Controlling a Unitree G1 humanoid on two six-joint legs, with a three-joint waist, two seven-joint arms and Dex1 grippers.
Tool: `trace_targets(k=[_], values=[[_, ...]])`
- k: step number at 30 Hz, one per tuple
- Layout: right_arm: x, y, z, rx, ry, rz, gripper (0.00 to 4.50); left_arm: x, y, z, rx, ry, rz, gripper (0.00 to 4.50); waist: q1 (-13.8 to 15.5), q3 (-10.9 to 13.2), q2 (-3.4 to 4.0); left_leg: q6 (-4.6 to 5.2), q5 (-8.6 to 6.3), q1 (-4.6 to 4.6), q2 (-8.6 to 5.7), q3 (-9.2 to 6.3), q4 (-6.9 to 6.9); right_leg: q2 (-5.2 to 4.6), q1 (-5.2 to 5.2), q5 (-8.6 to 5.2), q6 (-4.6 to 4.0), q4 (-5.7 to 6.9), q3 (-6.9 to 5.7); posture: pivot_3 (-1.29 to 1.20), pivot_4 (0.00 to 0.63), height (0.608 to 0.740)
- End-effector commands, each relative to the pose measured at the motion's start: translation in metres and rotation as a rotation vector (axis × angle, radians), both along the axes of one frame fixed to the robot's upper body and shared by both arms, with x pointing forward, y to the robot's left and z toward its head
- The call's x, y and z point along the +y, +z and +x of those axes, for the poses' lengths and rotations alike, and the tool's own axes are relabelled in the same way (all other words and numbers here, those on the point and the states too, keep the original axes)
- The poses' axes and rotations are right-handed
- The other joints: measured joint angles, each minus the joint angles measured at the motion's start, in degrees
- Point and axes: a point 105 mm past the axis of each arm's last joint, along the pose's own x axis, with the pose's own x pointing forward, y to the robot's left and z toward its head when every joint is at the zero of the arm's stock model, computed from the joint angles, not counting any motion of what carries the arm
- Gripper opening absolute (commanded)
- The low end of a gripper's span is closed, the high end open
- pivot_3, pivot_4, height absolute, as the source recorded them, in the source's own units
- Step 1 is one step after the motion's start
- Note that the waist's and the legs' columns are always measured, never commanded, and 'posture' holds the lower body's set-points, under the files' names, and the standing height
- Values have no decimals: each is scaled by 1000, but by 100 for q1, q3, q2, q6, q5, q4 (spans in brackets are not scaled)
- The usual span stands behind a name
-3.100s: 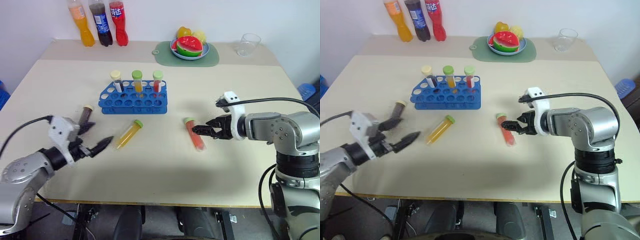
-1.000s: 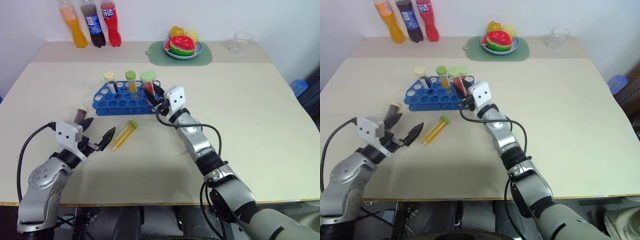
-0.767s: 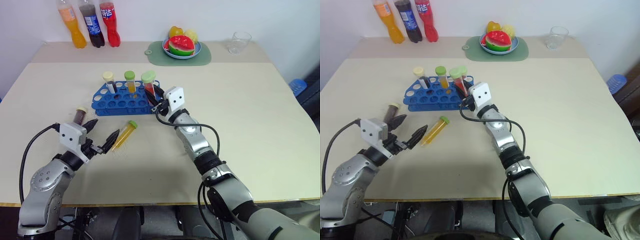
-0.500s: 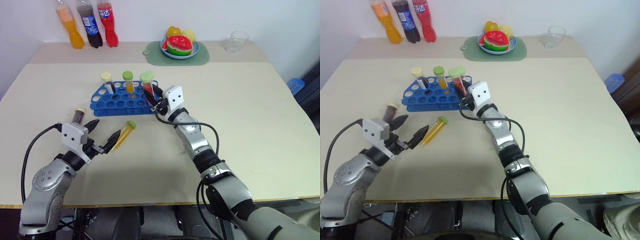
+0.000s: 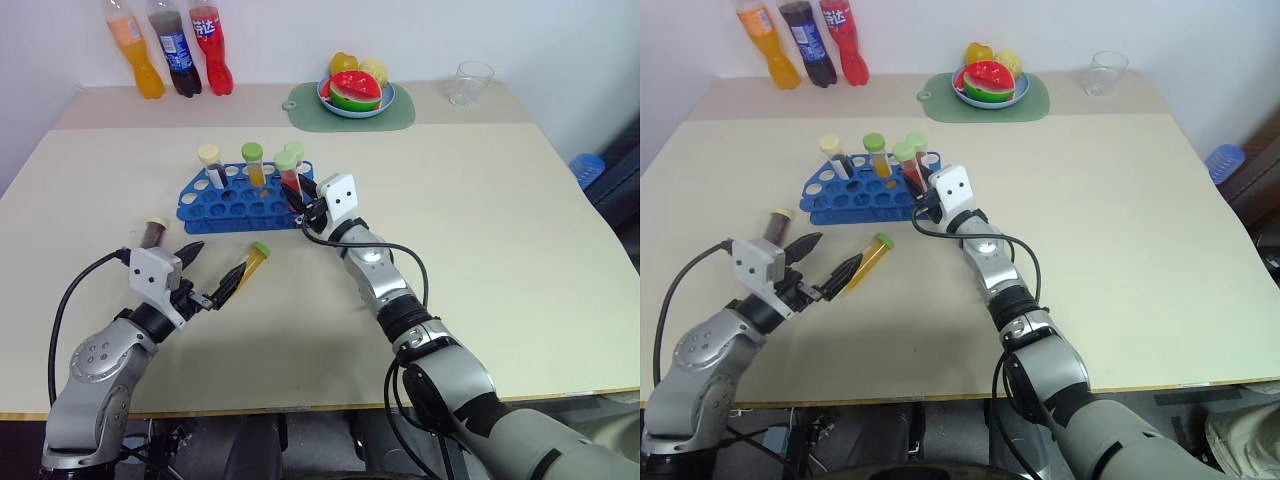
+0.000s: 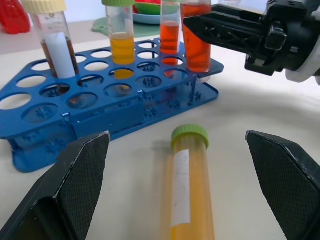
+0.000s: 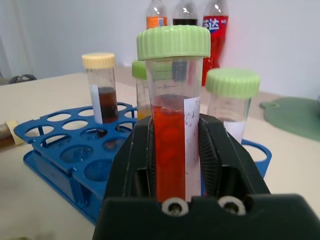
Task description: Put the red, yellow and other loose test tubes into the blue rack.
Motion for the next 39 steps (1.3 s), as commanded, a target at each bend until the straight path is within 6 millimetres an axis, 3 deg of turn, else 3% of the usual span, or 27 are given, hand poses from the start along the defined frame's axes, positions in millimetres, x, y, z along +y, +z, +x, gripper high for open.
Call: trace_targets(k=[1,6,8,15,17,20,23,25,27,29,37,39], values=[[5,11,-1,-26,22,19,700,-4,11,-3,-49,-15,3,4500,2,0,0,0,0,0,0,0,0,0,0,0,0,0,0,0,150,734],[4,14,-9,-48,80,47,3188,0,6,-3,-43,-3,1,4500,3,0,0,0,0,0,0,-1,-1,0,0,0,0,0,0,0,150,734],[-3,28,-12,-105,69,77,4130,2,6,1,-10,12,10,4500,6,0,0,0,0,0,0,0,-1,-1,0,0,0,-1,0,0,150,734],[-26,53,-22,-168,62,90,4130,-7,18,9,85,-1,53,4500,17,0,0,0,0,-3,-1,-8,0,-1,2,0,0,1,-2,0,150,734],[-40,53,-32,-162,125,16,4130,-7,29,18,142,55,170,4500,66,0,0,0,0,-2,-2,-7,0,-2,2,0,0,0,-2,0,150,734],[-56,50,-46,-126,201,-65,4130,-10,33,24,306,64,261,4500,108,1,1,0,0,-7,-7,-17,2,-4,5,0,1,-1,-11,0,150,734],[-70,37,-77,-42,396,-238,4130,-20,27,22,595,-15,444,4500,139,3,1,1,0,-5,-8,-18,3,0,8,0,2,-2,-11,0,150,734],[-73,34,-87,-8,448,-279,4130,-19,26,21,653,-26,511,4500,60,3,9,2,0,3,-8,-17,-2,4,12,0,2,-6,-9,0,150,734],[-76,30,-105,27,541,-351,4130,-33,29,30,680,-87,402,4500,18,3,14,4,-2,10,-6,-12,-8,5,13,-2,2,-6,-4,0,150,734],[-76,29,-117,42,596,-392,4130,-37,26,40,695,-62,417,4500,29,4,11,2,-1,8,-4,-15,-4,8,10,-3,0,-2,-6,0,150,734],[-72,27,-123,50,595,-398,4130,-39,14,56,766,-10,461,4500,66,5,8,-5,3,3,-7,-18,1,5,10,-2,-1,-2,-8,0,150,734],[-70,24,-124,47,584,-397,4190,-43,8,60,787,-2,453,3705,136,5,8,-5,3,0,-7,-18,2,4,10,-2,-1,-5,-8,0,150,734]])
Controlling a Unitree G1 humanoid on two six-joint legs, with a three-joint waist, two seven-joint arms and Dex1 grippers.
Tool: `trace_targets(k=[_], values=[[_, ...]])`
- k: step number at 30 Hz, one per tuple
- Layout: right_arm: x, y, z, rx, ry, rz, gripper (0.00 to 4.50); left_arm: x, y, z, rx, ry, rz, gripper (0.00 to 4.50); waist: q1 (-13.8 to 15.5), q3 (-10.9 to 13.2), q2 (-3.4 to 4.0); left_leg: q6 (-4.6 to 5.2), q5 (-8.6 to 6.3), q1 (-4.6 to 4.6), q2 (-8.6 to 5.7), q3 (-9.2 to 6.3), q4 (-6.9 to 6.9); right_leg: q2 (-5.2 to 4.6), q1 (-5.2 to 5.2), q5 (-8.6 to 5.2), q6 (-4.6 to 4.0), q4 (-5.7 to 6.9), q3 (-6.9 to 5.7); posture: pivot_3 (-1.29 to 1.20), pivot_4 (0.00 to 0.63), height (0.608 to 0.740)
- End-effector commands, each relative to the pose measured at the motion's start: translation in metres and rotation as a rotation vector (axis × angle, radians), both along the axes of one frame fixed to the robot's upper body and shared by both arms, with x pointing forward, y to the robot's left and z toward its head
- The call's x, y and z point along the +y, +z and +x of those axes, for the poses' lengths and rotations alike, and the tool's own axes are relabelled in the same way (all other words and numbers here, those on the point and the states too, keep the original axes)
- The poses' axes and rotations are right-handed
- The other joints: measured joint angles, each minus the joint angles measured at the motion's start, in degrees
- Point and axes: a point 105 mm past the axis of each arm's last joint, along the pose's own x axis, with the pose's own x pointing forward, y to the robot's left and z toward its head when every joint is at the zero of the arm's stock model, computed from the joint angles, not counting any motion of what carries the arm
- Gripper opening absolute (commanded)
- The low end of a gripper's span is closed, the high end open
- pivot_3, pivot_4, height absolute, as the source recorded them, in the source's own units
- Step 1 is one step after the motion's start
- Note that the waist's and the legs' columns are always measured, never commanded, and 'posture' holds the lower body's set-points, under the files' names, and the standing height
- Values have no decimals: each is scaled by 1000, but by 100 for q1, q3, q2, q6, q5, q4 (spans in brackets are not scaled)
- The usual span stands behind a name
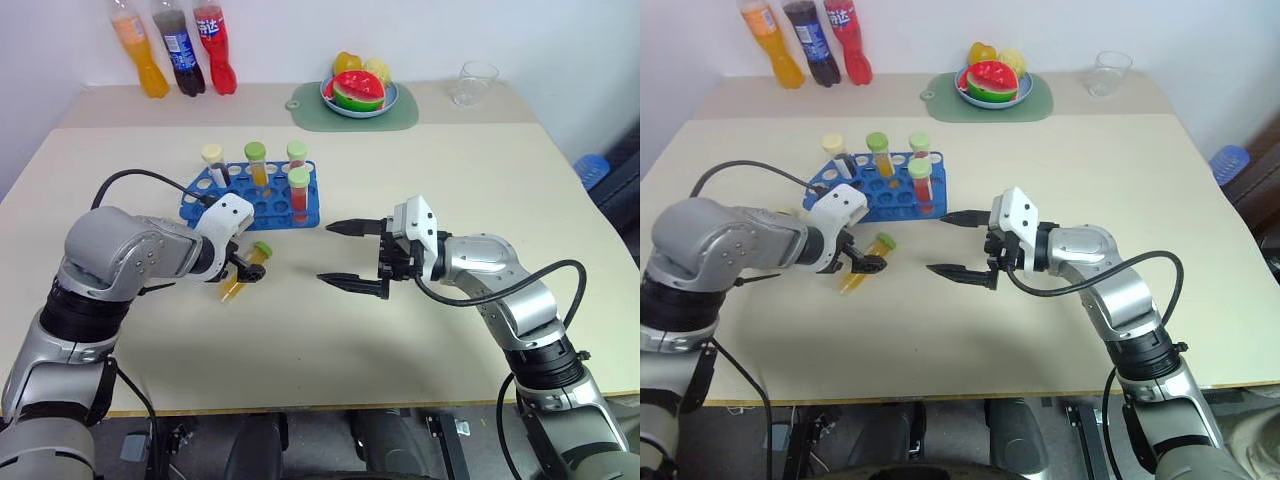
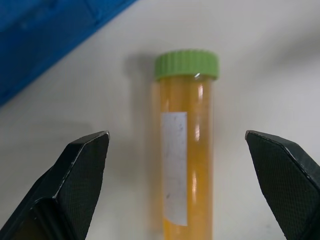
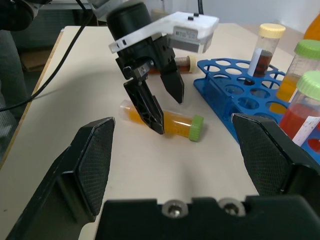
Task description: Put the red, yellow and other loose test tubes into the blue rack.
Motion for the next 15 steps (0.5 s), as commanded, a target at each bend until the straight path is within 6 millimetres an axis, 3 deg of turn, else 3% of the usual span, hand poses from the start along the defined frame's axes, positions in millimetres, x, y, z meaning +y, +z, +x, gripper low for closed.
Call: trace_targets(k=[1,6,7,12,15], values=[[8,5,-8,-48,10,19,4190,-3,-1,7,-2,25,18,3272,64,0,0,0,0,-1,0,0,1,0,0,0,0,-1,0,0,150,734],[9,4,-9,-49,3,24,4190,0,-4,7,1,38,26,864,73,0,0,-2,1,-4,-1,2,2,-1,-2,0,0,-1,0,0,150,734],[9,4,-9,-50,3,25,4190,0,-4,7,1,38,26,750,72,0,0,-4,2,-3,-1,1,2,-1,-2,0,0,-1,0,0,150,734],[4,-2,-6,-37,-31,17,4190,18,42,-16,-295,-15,-142,750,-7,0,0,-7,4,-9,4,5,-5,1,-19,-1,-2,5,4,0,150,734],[1,-7,-5,-26,-45,13,4190,23,70,-25,-552,-43,-223,750,71,-1,-2,-33,18,-14,3,7,-2,-5,-23,-1,-3,5,4,0,150,734]])
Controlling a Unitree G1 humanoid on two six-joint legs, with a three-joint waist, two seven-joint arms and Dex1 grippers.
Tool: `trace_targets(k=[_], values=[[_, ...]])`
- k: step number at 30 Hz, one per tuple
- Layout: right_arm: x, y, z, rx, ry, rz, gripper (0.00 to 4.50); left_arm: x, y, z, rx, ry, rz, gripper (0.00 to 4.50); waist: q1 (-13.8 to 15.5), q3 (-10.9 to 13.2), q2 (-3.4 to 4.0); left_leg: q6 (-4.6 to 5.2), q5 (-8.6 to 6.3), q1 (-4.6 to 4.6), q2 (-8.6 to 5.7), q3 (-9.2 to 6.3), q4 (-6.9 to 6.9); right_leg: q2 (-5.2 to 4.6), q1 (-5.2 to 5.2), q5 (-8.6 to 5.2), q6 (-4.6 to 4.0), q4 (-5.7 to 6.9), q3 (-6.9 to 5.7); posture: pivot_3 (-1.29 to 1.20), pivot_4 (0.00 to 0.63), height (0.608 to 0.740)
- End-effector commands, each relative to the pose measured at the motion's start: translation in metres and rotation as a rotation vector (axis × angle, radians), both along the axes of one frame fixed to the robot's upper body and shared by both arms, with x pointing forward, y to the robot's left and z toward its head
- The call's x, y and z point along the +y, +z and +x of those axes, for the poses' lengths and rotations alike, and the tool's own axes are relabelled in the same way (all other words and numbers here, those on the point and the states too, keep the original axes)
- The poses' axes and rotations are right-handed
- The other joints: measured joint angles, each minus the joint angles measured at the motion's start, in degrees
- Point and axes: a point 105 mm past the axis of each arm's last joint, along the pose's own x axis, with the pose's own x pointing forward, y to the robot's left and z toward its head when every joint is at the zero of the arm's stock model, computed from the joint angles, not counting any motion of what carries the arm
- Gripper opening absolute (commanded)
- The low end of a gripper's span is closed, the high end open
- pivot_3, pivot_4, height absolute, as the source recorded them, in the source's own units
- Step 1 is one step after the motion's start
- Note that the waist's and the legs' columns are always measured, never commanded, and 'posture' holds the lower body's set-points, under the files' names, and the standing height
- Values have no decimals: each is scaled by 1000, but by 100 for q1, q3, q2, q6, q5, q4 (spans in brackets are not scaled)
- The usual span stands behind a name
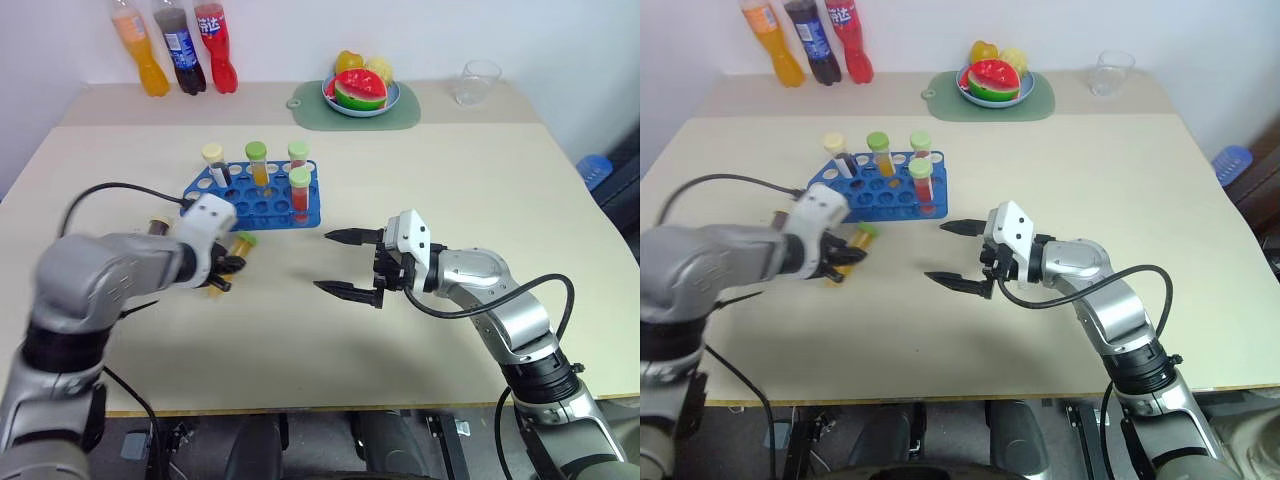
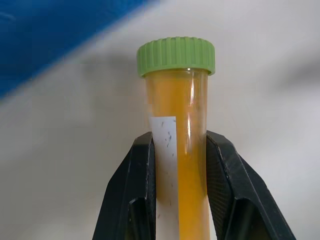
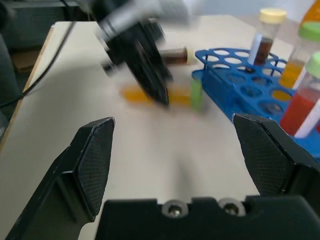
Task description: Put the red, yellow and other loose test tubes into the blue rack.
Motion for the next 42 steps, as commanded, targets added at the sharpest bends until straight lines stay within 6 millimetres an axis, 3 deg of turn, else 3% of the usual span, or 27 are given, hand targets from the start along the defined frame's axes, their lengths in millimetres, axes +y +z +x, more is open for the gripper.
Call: trace_targets(k=[1,2,4,7,11,14,19,23,29,42], values=[[-1,8,-3,-43,3,15,4190,-1,47,-7,-337,-52,-71,750,46,-2,-3,4,-2,0,-2,0,2,-4,4,0,0,-1,0,0,150,734],[-1,7,-3,-43,2,14,4190,-1,48,-9,-359,-55,-74,750,89,-3,-4,11,-6,1,-3,-2,3,-6,10,0,0,-2,-3,0,150,734],[-3,-6,4,-13,-36,8,4190,7,65,-5,-561,87,-203,750,153,-6,1,15,-8,5,-6,-2,6,-6,18,1,0,-8,-5,0,150,734],[-2,-13,10,-2,-66,19,4190,3,80,-2,-795,210,-250,750,200,-11,-19,25,-14,22,-7,-3,7,-8,44,2,0,-22,-8,0,150,734],[6,-17,19,-13,-86,39,4190,-18,77,15,-1006,299,-226,750,198,-12,-18,24,-13,22,-9,-1,7,-8,41,3,0,-22,-7,0,150,734],[14,-23,20,-15,-83,42,4190,-31,67,40,-1127,375,-203,750,200,-13,-18,24,-13,23,-10,1,7,-7,41,3,1,-20,-6,0,150,734],[16,-22,19,-25,-94,57,4190,-52,49,71,-1093,341,-304,750,181,-13,-18,27,-15,21,-9,2,7,-5,39,3,1,-20,-7,0,150,734],[9,-21,19,-31,-134,67,4190,-60,32,82,-1050,311,-340,750,182,-13,-18,29,-16,22,-9,2,6,-5,38,3,1,-18,-7,0,150,734],[5,-21,19,-32,-154,67,4190,-63,18,92,-991,314,-385,750,188,-13,-18,29,-16,23,-9,1,8,-4,38,3,2,-14,-7,0,150,734],[6,-20,19,-35,-152,67,4190,-75,8,102,-977,281,-419,750,191,-13,-18,29,-15,25,-9,1,8,-1,40,4,2,-14,-7,0,150,734]])
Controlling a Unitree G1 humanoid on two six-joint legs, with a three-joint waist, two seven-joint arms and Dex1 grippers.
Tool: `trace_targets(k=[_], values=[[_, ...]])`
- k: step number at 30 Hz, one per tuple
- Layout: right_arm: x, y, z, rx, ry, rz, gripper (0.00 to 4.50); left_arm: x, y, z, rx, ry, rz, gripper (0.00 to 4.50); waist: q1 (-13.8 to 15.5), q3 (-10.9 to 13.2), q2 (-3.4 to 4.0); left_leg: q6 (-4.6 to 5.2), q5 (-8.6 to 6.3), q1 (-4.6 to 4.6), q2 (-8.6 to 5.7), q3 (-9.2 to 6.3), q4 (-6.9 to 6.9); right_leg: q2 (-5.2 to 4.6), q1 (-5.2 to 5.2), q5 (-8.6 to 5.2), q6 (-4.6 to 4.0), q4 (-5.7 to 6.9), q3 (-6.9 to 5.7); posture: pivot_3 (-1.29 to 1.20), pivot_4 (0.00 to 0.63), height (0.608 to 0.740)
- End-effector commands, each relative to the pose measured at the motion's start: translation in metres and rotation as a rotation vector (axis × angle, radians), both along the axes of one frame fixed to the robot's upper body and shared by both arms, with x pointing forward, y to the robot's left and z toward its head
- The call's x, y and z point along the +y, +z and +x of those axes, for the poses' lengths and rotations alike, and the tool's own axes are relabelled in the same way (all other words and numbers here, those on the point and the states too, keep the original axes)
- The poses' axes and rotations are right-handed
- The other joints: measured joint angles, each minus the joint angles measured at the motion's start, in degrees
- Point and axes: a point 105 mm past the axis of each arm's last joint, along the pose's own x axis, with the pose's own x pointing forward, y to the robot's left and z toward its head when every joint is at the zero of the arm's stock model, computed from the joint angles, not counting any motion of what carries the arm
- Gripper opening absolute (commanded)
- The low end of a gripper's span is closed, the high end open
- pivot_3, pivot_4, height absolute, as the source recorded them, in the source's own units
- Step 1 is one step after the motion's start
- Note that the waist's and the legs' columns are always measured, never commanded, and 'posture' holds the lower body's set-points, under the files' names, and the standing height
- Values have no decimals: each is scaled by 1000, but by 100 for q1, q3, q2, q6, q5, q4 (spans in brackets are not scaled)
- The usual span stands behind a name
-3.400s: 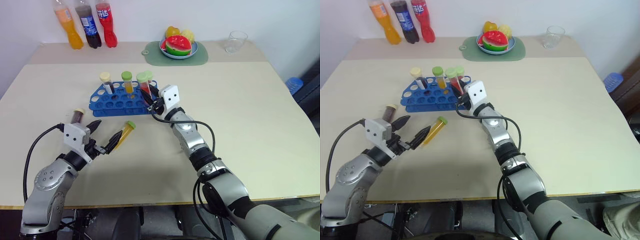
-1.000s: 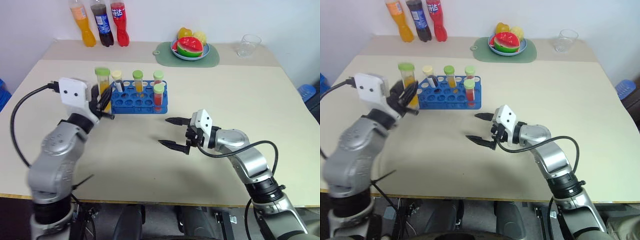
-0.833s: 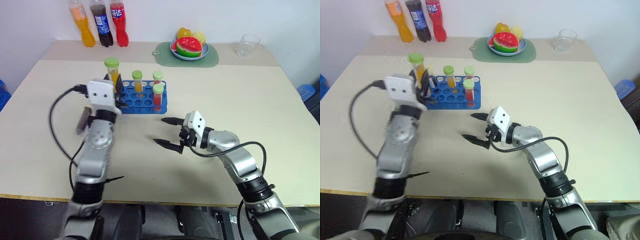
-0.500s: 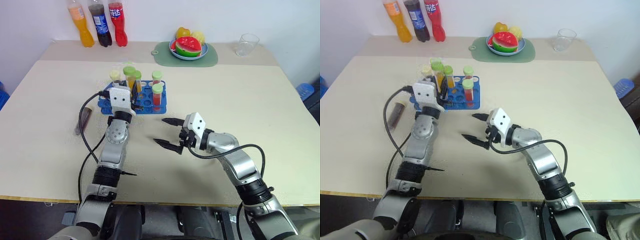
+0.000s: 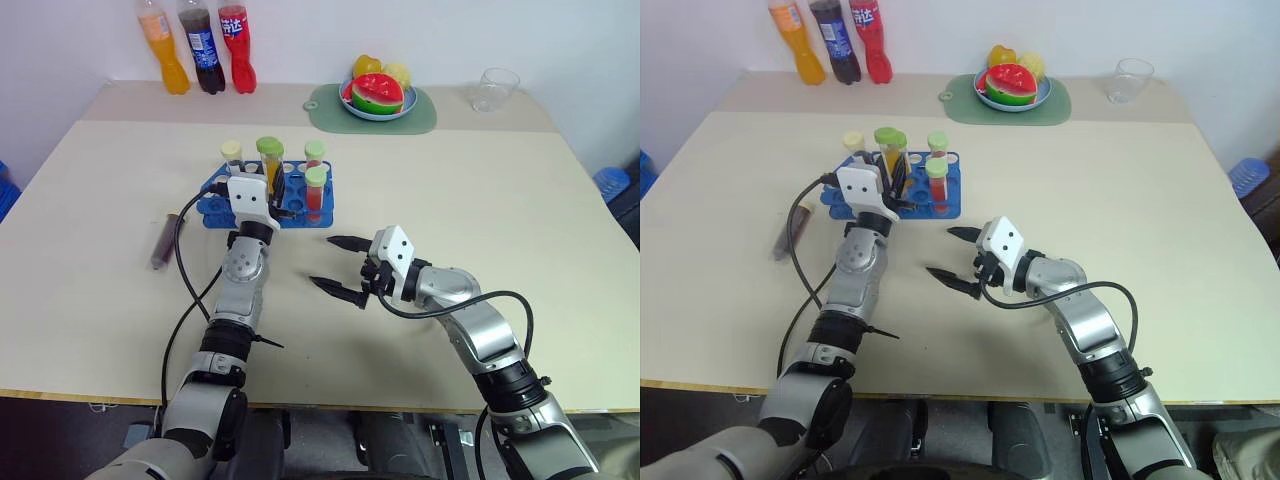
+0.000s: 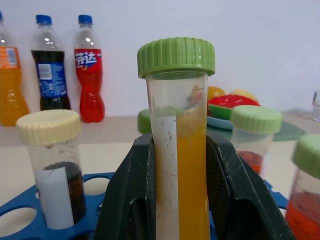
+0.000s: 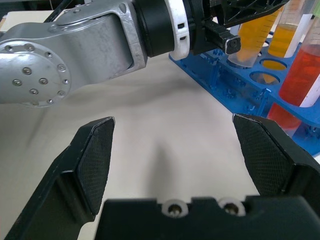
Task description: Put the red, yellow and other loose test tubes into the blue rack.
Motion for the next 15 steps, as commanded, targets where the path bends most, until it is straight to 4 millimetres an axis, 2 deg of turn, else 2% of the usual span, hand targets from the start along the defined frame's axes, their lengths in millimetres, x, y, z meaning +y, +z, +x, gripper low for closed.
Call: trace_targets(k=[1,9,11,13,14,15], values=[[0,16,-3,-58,10,24,4190,-2,8,1,-42,-6,9,750,6,0,0,0,0,0,0,0,0,0,0,0,0,0,0,0,150,734],[0,16,-2,-59,6,25,4190,0,0,-5,-59,4,23,750,2,0,0,0,0,0,0,-1,0,0,1,0,0,0,0,0,150,734],[1,16,-2,-61,7,26,4190,1,-1,-6,-55,-6,4,1794,1,0,0,0,0,0,0,-1,0,0,1,0,0,0,0,0,150,734],[1,16,-1,-62,7,28,4190,3,2,-7,-64,-5,-9,2362,0,0,0,0,0,1,0,-1,0,0,1,0,0,0,0,0,150,734],[2,17,-1,-63,7,30,4190,6,5,-9,-77,0,-20,3059,-4,0,0,0,0,1,0,-1,0,0,1,0,0,0,0,0,150,734],[2,18,-1,-65,7,32,4190,9,9,-11,-89,3,-34,3466,-10,0,0,0,0,1,1,-1,0,1,0,0,0,0,0,0,150,734]])
